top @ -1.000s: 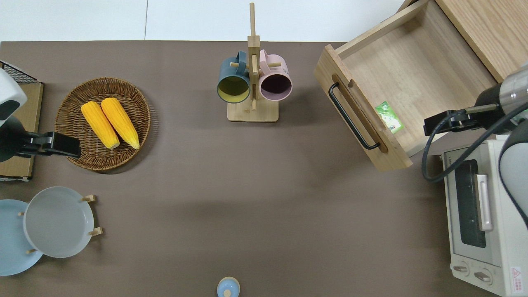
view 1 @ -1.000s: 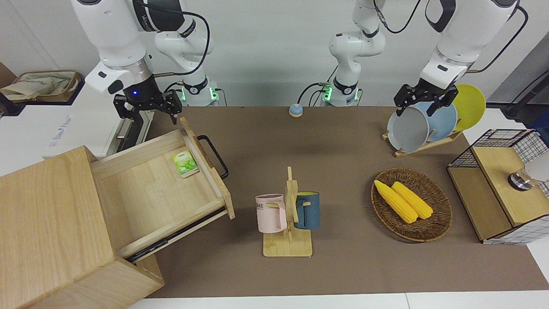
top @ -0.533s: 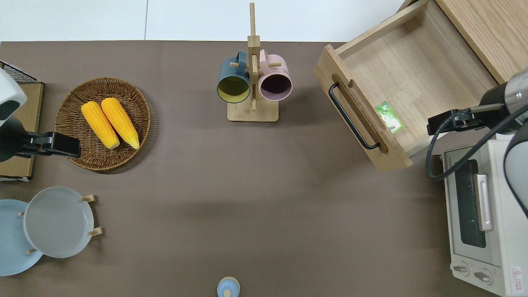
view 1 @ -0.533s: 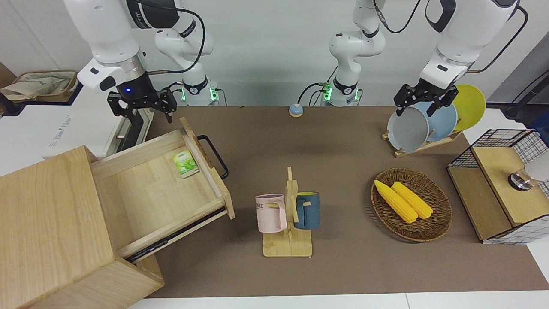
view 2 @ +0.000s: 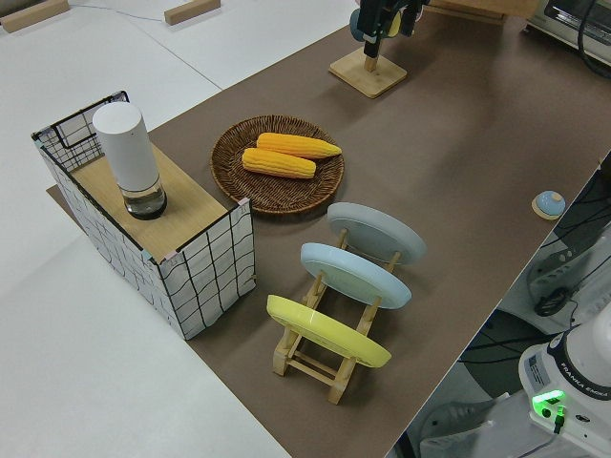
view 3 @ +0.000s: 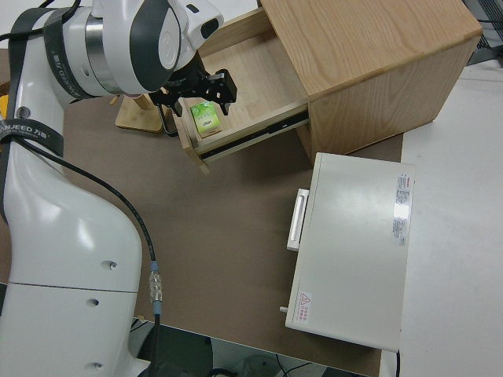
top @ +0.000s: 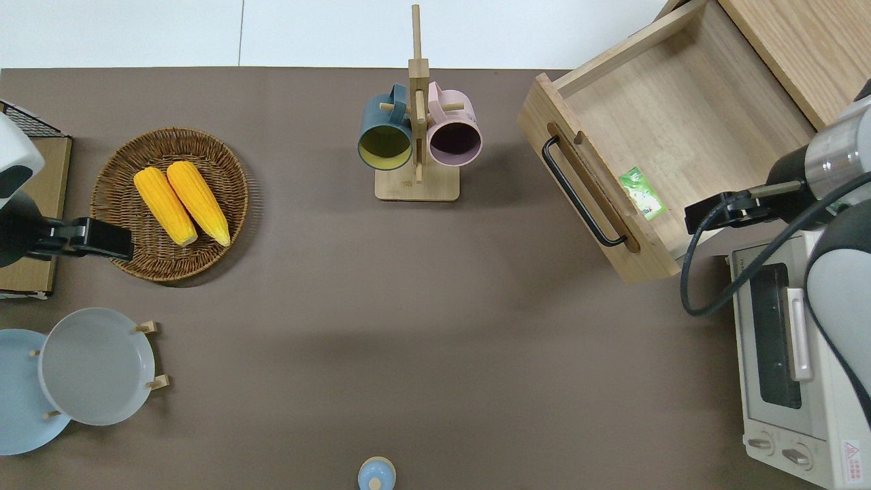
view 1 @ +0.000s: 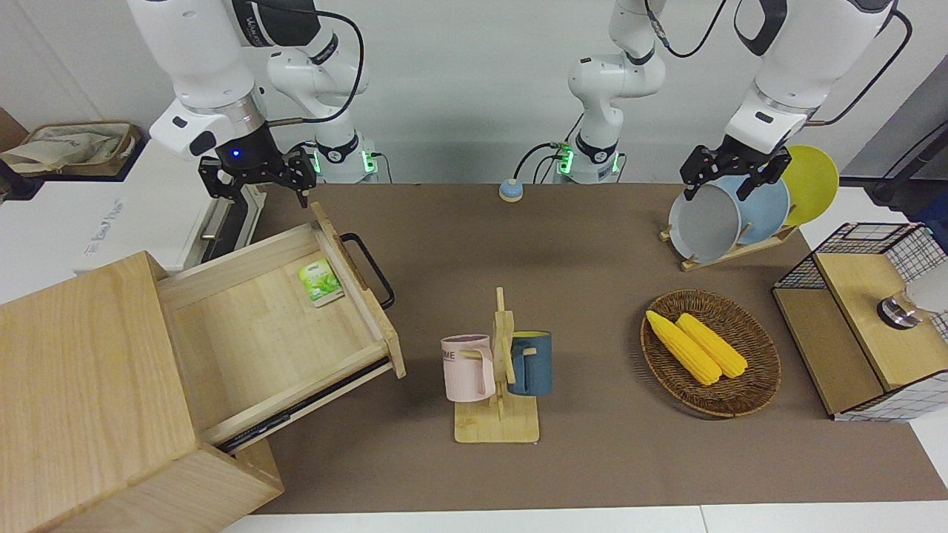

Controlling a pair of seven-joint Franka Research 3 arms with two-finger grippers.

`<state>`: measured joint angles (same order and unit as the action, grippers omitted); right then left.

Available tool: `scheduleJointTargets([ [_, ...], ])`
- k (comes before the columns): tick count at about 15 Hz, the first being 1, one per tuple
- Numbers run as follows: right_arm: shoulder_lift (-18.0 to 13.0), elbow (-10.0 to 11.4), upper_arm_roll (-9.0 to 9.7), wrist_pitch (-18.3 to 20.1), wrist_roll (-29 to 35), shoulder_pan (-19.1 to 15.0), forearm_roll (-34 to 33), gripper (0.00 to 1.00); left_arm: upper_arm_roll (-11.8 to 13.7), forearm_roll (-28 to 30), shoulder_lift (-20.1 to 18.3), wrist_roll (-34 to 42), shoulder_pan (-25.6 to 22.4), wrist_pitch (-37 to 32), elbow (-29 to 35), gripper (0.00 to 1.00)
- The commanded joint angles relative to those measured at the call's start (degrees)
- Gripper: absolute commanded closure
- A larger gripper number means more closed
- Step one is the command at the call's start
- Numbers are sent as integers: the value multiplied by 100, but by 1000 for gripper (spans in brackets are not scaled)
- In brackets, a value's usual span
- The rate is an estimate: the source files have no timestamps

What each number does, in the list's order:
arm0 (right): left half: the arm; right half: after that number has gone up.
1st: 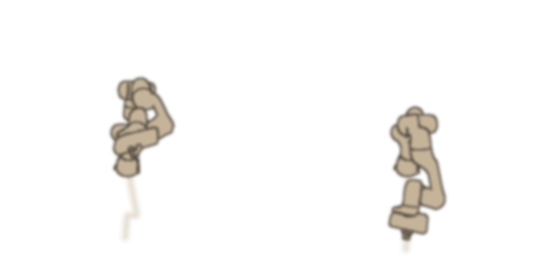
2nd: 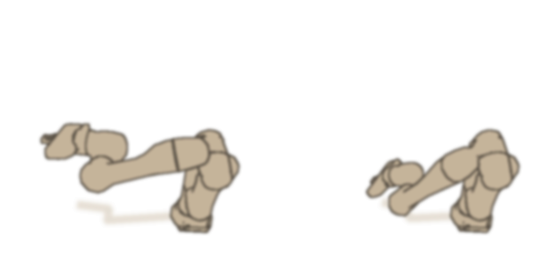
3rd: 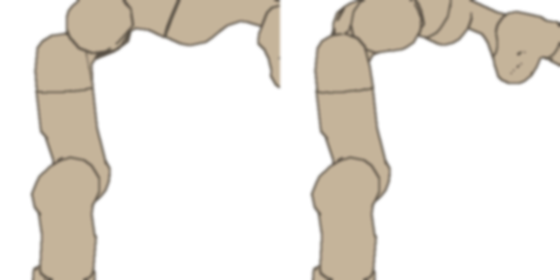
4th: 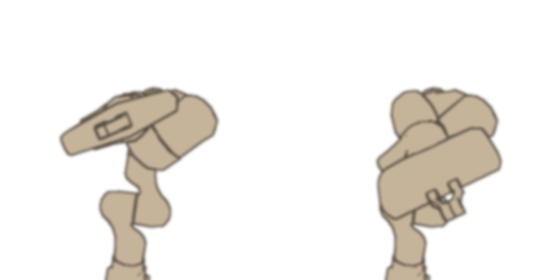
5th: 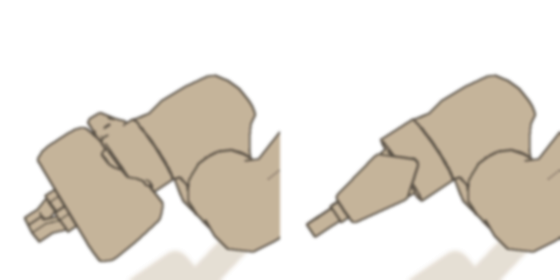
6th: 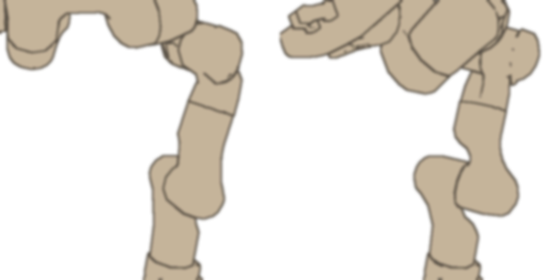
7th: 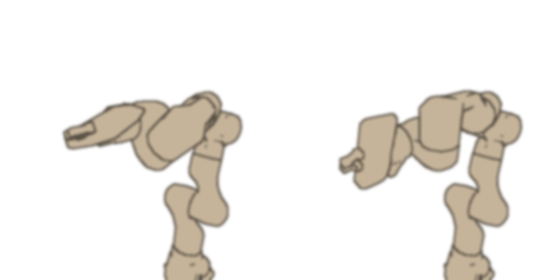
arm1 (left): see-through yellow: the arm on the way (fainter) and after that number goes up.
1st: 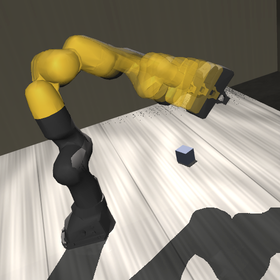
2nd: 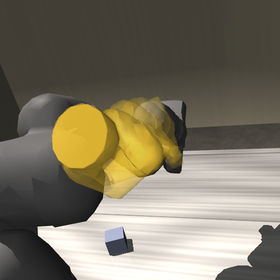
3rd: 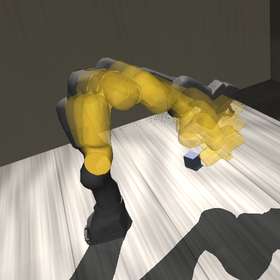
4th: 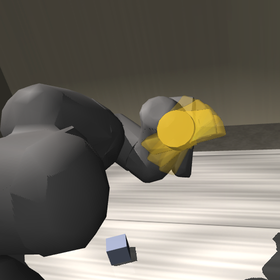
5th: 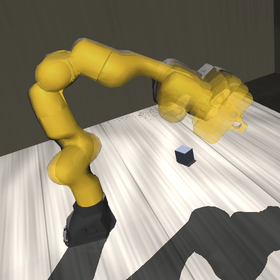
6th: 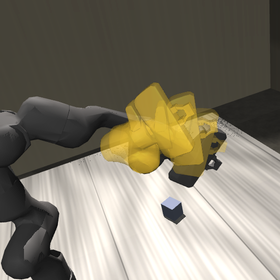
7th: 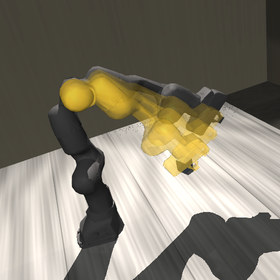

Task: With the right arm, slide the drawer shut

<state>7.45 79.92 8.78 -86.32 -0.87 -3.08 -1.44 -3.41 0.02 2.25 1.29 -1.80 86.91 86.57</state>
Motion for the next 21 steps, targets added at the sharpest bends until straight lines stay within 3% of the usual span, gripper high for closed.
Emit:
scheduleJointTargets([
  [1,-77,15,-16,89,25,-9,83,30,-37,-98,65,55,-22,-113,-149,7],
  [2,-95,15,-8,89,34,-9,74,63,-37,-98,65,55,-22,-113,-149,7],
  [3,-138,15,-8,89,34,-9,48,171,-37,-98,65,55,-22,-113,-149,7],
  [8,-191,15,-8,115,-10,-18,48,932,-37,-98,65,55,-22,-113,-140,7],
  [9,-200,15,-8,133,-1,-9,48,999,-37,-98,65,55,-22,-113,-140,7],
  [13,-226,15,-8,151,-10,-18,48,1000,-37,-98,65,55,-22,-113,-149,7],
  [17,-498,15,1,151,8,0,-74,1000,-37,-98,65,55,-22,-113,-149,7],
  [19,-639,15,1,151,51,175,-154,1000,-37,-98,65,55,-22,-113,-149,7],
  [21,-666,15,-16,151,480,552,-312,1000,-37,-98,65,55,-22,-113,-140,7],
])
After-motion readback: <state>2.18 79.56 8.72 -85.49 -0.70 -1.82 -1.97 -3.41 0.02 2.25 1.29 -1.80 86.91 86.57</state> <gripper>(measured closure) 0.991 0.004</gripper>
